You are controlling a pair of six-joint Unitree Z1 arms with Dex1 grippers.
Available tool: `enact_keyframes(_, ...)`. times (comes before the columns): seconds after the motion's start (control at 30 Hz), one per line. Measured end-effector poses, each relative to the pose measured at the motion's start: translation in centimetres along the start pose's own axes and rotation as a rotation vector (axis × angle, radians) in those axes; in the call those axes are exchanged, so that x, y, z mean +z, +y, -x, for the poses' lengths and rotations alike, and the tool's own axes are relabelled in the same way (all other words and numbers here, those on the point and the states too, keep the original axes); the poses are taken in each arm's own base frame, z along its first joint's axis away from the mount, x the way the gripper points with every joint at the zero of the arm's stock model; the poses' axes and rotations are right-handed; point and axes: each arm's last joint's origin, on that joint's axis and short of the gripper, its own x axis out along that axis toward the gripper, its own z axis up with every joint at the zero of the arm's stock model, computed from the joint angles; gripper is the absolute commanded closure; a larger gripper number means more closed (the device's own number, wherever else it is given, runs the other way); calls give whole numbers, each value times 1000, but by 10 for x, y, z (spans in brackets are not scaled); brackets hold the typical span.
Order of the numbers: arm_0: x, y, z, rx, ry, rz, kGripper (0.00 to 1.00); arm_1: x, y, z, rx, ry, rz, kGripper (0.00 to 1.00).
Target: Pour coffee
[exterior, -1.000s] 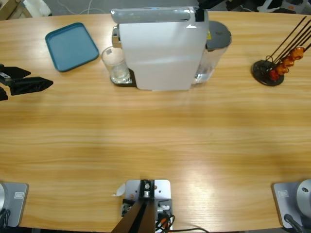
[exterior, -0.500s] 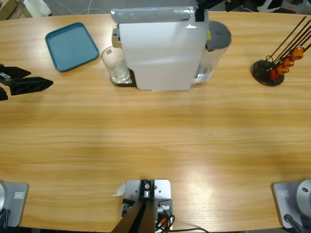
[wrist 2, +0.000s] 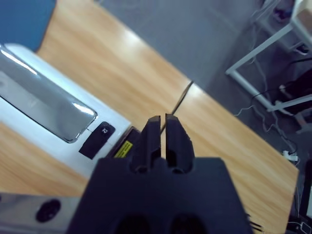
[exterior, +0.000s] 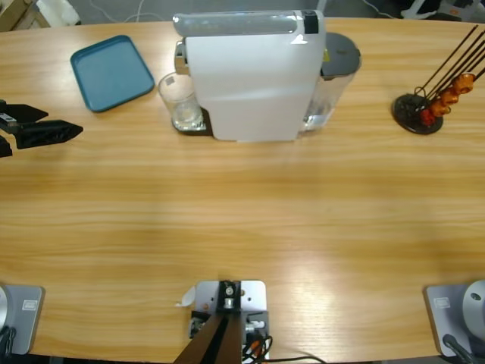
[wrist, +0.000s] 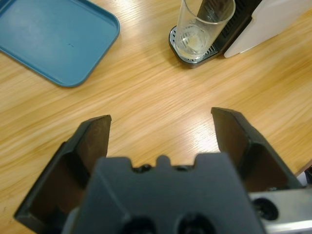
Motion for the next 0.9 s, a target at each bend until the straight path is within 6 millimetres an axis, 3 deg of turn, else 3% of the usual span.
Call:
enact_keyframes(0.03,0,0,0,0,0,0,81,-2,-2,8,-1,-9,-11,503)
enact_keyframes(0.13,0,0,0,0,0,0,26,-28,2,22,54,14,-48,71)
enact_keyframes(0.17,0,0,0,0,0,0,16,-43,6,24,87,35,-62,5)
enact_keyframes(0.37,0,0,-2,-5,6,0,13,-122,28,36,214,93,-105,0)
enact_keyframes(0.77,2,-2,-5,-46,10,1,18,-208,58,33,339,43,-124,0)
enact_keyframes(0.9,2,-3,-6,-68,9,0,18,-220,62,32,365,0,-134,0)
